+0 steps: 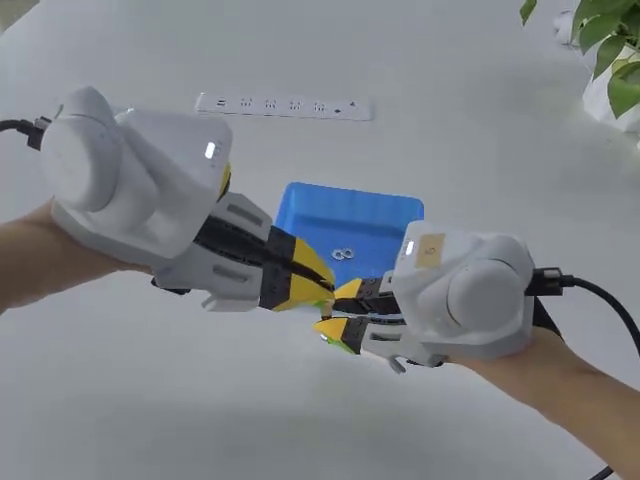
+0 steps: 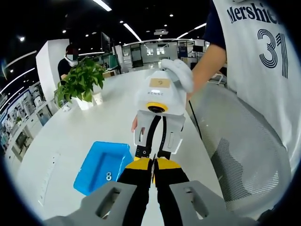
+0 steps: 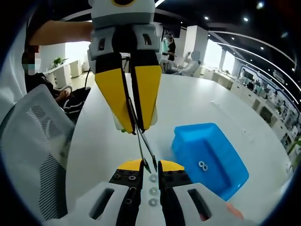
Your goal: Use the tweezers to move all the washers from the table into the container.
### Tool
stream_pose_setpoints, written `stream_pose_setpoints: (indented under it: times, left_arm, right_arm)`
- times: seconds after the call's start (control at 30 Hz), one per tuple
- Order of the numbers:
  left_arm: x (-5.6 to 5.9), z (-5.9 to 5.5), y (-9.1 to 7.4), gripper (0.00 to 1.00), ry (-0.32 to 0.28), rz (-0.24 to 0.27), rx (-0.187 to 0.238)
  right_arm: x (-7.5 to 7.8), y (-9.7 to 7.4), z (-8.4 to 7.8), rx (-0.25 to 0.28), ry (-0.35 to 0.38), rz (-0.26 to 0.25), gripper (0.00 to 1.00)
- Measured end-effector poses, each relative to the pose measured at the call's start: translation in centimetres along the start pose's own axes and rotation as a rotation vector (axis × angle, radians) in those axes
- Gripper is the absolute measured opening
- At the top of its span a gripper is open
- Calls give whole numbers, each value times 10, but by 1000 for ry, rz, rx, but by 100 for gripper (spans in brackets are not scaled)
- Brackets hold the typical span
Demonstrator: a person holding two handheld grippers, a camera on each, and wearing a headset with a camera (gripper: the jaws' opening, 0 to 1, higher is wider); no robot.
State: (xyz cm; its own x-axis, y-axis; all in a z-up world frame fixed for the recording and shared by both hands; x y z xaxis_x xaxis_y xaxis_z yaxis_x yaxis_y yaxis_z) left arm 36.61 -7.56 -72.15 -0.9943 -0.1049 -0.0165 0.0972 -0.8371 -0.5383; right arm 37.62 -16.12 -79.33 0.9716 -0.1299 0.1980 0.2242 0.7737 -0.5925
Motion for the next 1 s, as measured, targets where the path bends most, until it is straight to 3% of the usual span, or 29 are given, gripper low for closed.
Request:
stream_pose_setpoints:
  times: [0.63, 1.0]
  left_arm:
    - [-11, -18, 17, 6, -63, -27, 3]
    - [-11, -18, 19, 6, -58, -32, -3]
  right_arm:
    - [1, 12, -19, -17, 66, 29, 13]
    - [2, 13, -20, -14, 76, 32, 13]
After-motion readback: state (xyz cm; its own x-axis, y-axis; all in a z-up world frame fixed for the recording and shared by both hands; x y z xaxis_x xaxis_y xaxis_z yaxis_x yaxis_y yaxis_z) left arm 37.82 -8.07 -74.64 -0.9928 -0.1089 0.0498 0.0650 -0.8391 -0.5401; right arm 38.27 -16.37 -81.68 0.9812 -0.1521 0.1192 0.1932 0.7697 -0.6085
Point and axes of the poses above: the centre of the closed fingertips' face, and the gripper's own axes: y roughly forward along the fingers, x roughly to its right, z roughly out of its top, the point moved 7 cm from there along -y, roughly backward along the fingers, and after that the axes turned 7 degrees about -y, right-handed, at the moved point
